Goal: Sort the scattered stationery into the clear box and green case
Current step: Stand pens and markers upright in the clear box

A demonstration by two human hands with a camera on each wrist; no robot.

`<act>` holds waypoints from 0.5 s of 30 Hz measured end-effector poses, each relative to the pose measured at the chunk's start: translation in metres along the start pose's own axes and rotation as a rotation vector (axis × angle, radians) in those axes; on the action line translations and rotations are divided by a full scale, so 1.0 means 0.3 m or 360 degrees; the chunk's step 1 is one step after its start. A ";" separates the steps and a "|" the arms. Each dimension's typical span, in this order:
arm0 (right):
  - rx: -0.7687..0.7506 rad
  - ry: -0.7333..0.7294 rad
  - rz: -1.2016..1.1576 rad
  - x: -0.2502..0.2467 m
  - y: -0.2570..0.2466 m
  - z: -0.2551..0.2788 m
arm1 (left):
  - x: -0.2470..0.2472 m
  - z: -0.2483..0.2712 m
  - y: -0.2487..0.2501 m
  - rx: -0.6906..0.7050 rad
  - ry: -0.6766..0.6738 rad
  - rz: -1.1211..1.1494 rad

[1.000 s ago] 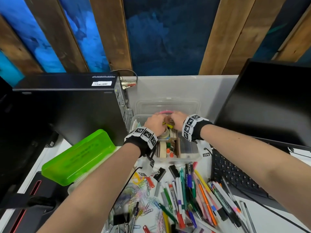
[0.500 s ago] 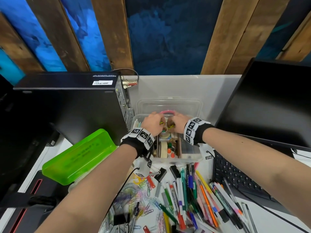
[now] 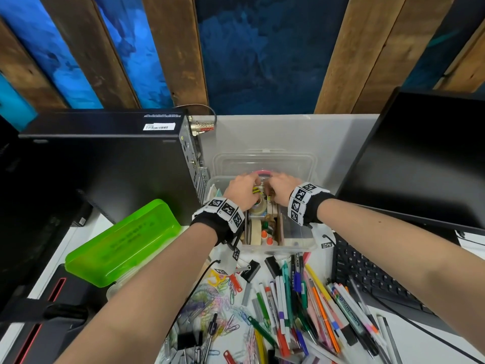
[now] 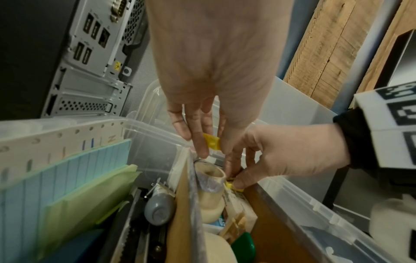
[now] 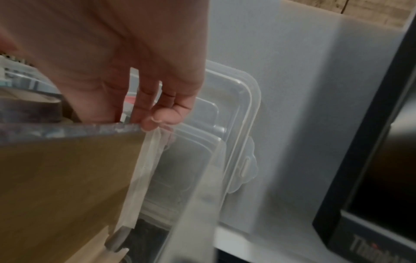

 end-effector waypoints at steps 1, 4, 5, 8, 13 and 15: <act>-0.0005 0.0013 -0.0021 0.002 0.002 0.001 | 0.003 0.000 0.004 -0.0011 -0.0015 0.0016; 0.0030 0.0082 -0.0130 -0.006 0.007 0.011 | 0.005 -0.001 0.017 -0.0050 -0.0044 0.0081; 0.0036 0.0106 -0.0194 -0.010 0.008 0.015 | 0.003 -0.001 0.021 -0.0057 -0.0049 0.0101; 0.0078 0.0275 -0.0475 -0.032 0.012 0.034 | 0.002 -0.004 0.028 -0.0044 -0.0074 0.0115; 0.0155 0.0221 -0.0870 -0.046 0.035 0.065 | -0.007 -0.006 0.026 0.0046 -0.0004 0.0108; 0.0167 0.0154 -0.0886 -0.045 0.034 0.077 | -0.008 0.000 0.031 0.0096 0.0010 0.0107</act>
Point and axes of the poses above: each hand's wrist, its own z-axis away from the middle knuckle, its own x-axis out of the palm, y = z × x, the point moved 1 cm from there along -z, towards the middle knuckle, and after that the axes turned 15 degrees about -z, right-handed, at the moved point
